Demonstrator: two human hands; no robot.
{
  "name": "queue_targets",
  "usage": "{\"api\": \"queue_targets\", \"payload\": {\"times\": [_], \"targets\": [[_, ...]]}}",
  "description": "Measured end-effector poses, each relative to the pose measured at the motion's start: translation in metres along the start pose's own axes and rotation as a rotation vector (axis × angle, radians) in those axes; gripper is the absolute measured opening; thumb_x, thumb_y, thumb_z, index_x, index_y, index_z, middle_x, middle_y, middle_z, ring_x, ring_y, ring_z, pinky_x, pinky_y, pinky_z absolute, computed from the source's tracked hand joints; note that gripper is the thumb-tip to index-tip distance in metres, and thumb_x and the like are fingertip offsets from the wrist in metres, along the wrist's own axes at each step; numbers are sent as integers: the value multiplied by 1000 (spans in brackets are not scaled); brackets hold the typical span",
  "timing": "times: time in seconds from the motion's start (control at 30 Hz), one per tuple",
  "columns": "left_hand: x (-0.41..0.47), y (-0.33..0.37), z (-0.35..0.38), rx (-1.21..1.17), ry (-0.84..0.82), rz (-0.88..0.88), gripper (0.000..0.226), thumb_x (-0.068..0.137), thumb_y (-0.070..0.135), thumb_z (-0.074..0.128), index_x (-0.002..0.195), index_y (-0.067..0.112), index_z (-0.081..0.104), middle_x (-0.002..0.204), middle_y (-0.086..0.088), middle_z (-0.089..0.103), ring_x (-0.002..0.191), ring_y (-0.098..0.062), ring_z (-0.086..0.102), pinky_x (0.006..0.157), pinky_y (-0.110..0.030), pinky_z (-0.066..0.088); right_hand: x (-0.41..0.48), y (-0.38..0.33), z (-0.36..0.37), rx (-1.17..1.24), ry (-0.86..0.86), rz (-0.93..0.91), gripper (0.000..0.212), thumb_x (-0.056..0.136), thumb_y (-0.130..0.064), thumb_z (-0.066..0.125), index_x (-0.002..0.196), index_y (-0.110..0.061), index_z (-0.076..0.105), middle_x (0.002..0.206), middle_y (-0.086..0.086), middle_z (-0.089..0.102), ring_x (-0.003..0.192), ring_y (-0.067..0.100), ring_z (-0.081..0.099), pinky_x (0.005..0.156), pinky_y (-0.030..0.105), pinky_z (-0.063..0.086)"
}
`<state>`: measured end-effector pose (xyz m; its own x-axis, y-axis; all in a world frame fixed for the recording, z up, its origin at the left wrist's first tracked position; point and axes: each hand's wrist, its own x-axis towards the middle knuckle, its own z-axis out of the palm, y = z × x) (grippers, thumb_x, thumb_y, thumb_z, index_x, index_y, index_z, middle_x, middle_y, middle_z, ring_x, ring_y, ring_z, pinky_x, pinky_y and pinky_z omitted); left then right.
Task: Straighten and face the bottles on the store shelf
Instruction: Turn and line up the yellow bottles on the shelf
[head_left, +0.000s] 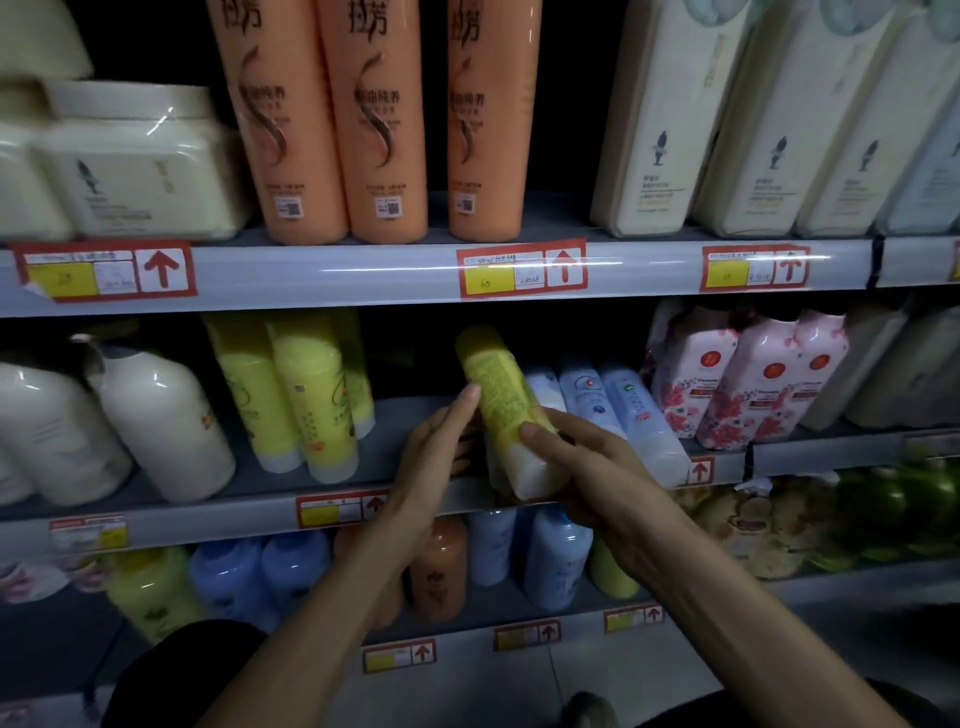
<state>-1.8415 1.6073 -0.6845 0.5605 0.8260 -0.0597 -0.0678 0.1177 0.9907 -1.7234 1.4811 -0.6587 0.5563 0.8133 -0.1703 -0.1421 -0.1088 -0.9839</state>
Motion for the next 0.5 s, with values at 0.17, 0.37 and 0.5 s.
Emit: {"api": "queue_targets", "payload": {"times": [0.17,0.37,0.5], "targets": [[-1,8,-7,-59,-4,0,45,86,54,74,102,11,77,97,-8,81,94,-23,78,82,-33,62,0,0,27,-40,37,-48,46,90,-22,80,132,-17,62,82,4,68,40,-3,57,38,12,40],[1,8,-20,-1,19,20,72,65,61,89,114,10,72,102,-7,81,98,-25,78,89,-41,61,4,9,47,-275,77,-173,83,63,-57,88,134,-22,62,103,2,78,90,19,77,83,48,63],[2,6,-26,-61,46,-9,44,78,35,88,111,8,76,100,-14,80,99,-35,77,92,-48,61,2,13,54,-535,67,-286,68,68,-68,78,124,-35,61,92,-8,77,83,10,74,77,44,62]]}}
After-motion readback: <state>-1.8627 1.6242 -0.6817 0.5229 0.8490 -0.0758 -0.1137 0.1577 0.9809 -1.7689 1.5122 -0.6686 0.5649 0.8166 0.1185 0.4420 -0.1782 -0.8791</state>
